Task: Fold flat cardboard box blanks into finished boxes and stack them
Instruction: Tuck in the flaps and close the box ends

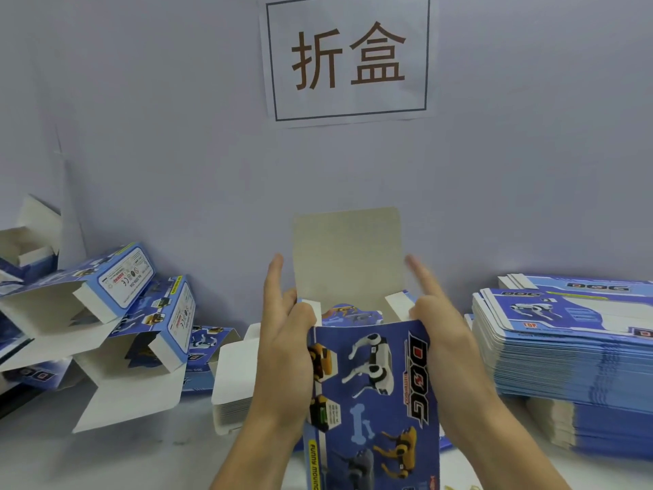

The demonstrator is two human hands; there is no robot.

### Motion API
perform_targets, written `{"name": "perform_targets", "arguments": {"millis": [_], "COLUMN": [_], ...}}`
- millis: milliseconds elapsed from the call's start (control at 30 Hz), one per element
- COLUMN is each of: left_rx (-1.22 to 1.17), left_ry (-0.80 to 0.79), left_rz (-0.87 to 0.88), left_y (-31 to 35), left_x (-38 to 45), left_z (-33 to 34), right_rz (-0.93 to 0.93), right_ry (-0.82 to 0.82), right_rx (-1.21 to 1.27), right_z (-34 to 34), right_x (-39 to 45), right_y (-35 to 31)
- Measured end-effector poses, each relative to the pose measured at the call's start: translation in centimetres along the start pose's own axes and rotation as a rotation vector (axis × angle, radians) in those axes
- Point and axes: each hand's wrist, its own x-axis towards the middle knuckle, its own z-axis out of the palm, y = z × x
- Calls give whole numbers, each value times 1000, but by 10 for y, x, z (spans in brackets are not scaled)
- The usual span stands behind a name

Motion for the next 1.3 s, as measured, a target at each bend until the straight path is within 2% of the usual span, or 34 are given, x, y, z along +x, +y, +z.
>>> {"name": "perform_targets", "arguments": {"millis": [67,167,233,333,433,533,700,800,867,933,1033,1100,1133,1167,1200,1267,1300], "left_rx": [8,-78,-124,101,226,266,435,569,518,471,635,755,785,752,653,302,238], "left_ry": [31,47,50,-34,-182,-255,-332,-320,-347,-404,-601,-736,-743,-710,-594,-125,106], "left_rz": [32,139,148,191,199,171,249,313,235,1,-320,-444,-445,-401,-292,-61,41], "left_y": [1,1,4,10,12,19,29,29,27,26,32,38,39,40,40,44,46], "left_x": [-1,-5,-7,-11,-13,-11,-4,-1,-1,0,1,-2,-2,-1,2,12,17], "left_z": [1,1,0,-1,-6,-12,-23,-27,-28,-32,-41,-43,-44,-42,-41,-48,-57], "right_rz": [21,-57,-68,-92,-56,-86,-126,-100,-97,-84,60,119,117,115,118,152,167], "right_ry": [-8,30,21,-110,-162,-144,-122,-111,-92,-23,123,136,145,186,225,228,230], "right_rx": [48,219,203,84,208,212,136,91,95,190,455,450,411,378,356,347,343], "right_z": [2,2,2,-10,-12,-20,-24,-25,-25,-25,-39,-50,-56,-62,-66,-69,-68], "right_x": [-2,-9,-2,1,-3,-6,-5,-7,-5,-4,0,-1,-1,0,1,4,5], "right_y": [0,3,-1,2,8,14,10,7,8,6,0,-6,-7,-6,-5,-1,1]}}
